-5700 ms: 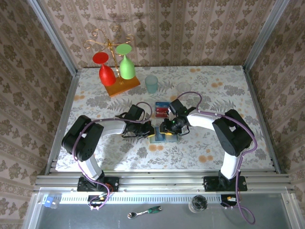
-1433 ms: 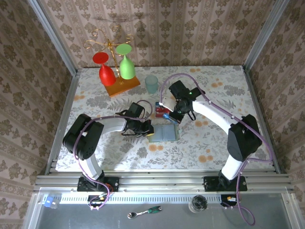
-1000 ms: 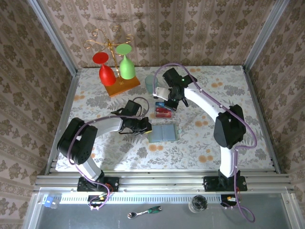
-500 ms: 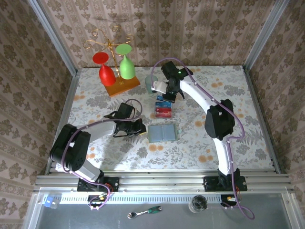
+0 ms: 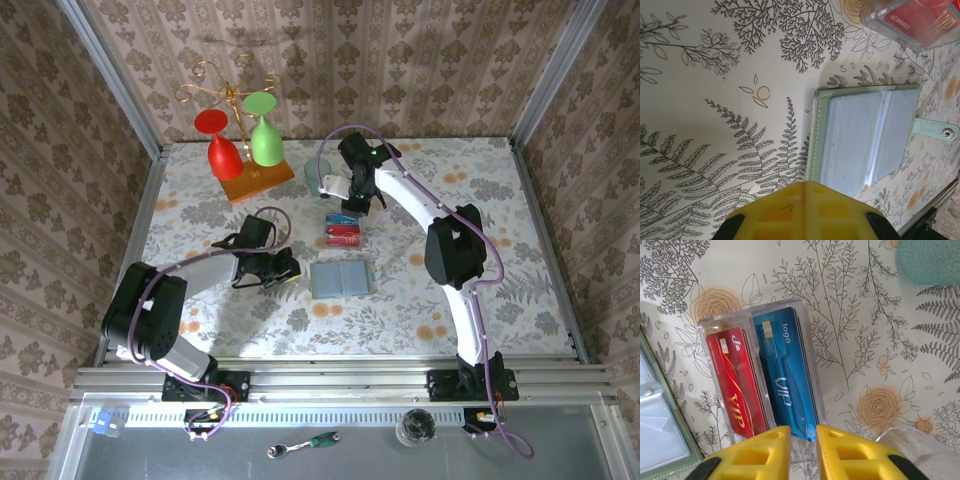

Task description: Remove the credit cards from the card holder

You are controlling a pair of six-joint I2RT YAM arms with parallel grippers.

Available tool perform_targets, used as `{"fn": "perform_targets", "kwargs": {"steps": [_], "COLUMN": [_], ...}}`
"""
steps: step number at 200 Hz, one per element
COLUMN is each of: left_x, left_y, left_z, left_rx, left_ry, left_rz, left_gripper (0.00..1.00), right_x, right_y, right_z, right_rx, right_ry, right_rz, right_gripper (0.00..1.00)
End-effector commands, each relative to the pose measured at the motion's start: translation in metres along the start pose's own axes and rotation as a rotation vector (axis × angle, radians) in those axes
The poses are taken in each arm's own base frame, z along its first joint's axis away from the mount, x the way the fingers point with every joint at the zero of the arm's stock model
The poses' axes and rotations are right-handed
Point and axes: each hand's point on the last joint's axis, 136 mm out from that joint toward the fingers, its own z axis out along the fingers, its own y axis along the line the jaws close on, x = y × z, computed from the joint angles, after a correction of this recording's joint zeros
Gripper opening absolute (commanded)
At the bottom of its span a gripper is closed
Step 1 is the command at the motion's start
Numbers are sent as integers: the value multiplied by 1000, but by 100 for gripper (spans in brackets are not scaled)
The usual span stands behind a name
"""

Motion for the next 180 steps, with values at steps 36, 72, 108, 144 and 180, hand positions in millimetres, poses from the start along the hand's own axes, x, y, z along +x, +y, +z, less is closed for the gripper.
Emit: {"fn": "perform_targets", "kwargs": {"steps": [36, 72, 108, 144, 180], "left_x": [-15, -36, -59, -77, -91], "left_y": [11, 24, 48, 77, 100], "left_z": [-14, -35, -60, -87, -116], "left_rx": [-11, -69, -153, -231, -332], "left_ry": [-51, -121, -213, -303, -394], "left_rz": [19, 48, 59, 30, 31], "left_gripper": [4, 9, 15, 36, 62], "right_x": [6, 15, 42, 73, 107], "right_y": [-11, -14, -8, -3, 10], "right_z": [-44, -66, -78, -85, -79], "right_rx": [94, 180, 276, 385, 464], "right_ry": [-36, -105, -147, -183, -199], "right_rz": [49, 150, 272, 404, 530], "right_gripper": [28, 39, 51, 59, 90]}}
